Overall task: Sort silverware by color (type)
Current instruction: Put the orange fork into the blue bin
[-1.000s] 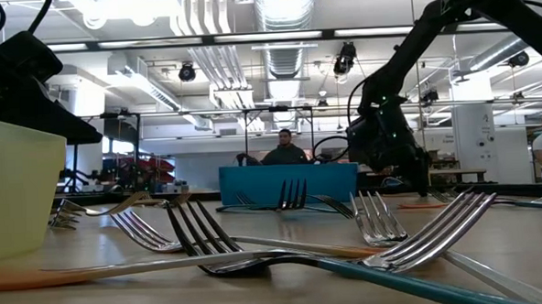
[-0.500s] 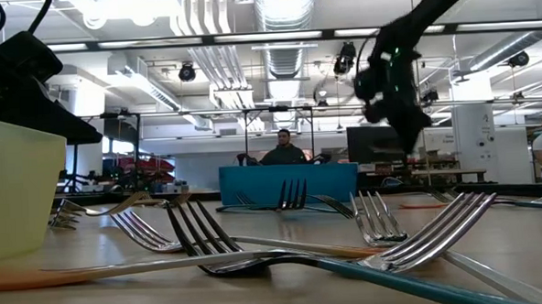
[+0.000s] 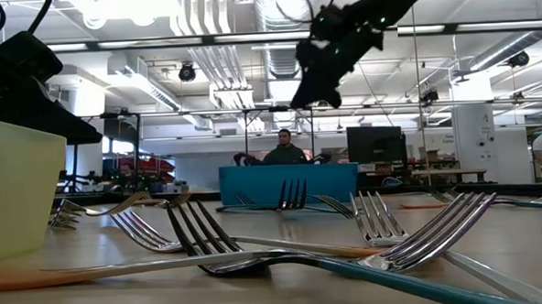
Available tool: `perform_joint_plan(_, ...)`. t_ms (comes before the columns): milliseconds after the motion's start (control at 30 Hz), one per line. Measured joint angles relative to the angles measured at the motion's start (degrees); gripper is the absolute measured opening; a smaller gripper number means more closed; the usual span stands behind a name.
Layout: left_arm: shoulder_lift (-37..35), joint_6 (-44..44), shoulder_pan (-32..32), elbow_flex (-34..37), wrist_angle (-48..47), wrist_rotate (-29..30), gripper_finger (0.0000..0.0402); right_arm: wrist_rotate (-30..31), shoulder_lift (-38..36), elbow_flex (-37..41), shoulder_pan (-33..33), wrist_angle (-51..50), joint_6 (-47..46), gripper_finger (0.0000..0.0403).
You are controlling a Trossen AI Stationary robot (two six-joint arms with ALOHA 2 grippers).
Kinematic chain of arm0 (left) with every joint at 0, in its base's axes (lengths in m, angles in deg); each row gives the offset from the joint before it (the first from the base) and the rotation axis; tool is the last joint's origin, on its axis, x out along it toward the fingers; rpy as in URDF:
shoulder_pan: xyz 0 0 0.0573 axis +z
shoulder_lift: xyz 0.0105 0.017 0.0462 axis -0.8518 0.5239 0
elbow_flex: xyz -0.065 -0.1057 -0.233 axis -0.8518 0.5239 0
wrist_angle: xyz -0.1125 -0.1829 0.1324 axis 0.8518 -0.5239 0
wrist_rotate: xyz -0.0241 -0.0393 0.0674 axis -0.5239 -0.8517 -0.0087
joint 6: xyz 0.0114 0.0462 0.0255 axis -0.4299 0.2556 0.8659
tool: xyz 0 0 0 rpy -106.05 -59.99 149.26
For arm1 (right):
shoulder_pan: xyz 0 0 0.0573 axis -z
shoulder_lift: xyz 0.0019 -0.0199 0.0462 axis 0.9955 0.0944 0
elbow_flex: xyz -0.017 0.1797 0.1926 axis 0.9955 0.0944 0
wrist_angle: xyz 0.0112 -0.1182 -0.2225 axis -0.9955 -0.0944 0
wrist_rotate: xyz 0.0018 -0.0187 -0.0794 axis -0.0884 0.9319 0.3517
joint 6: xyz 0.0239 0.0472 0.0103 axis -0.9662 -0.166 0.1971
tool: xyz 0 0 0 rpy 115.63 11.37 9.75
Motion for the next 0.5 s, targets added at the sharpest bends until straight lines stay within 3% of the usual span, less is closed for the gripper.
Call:
perform_joint_plan(267, 0.0, 0.02, -0.02, -0.01, -0.01, 0.0, 0.0077, 0.73, 10.33, -1.35, -1.53, 0.23, -1.68, 0.0018)
perform_joint_plan(500, 0.07, 0.0, -0.02, 0.0, 0.0, 0.0, 0.0077, 0.03, 10.32, -4.15, -1.64, -1.55, -4.19, 0.0078)
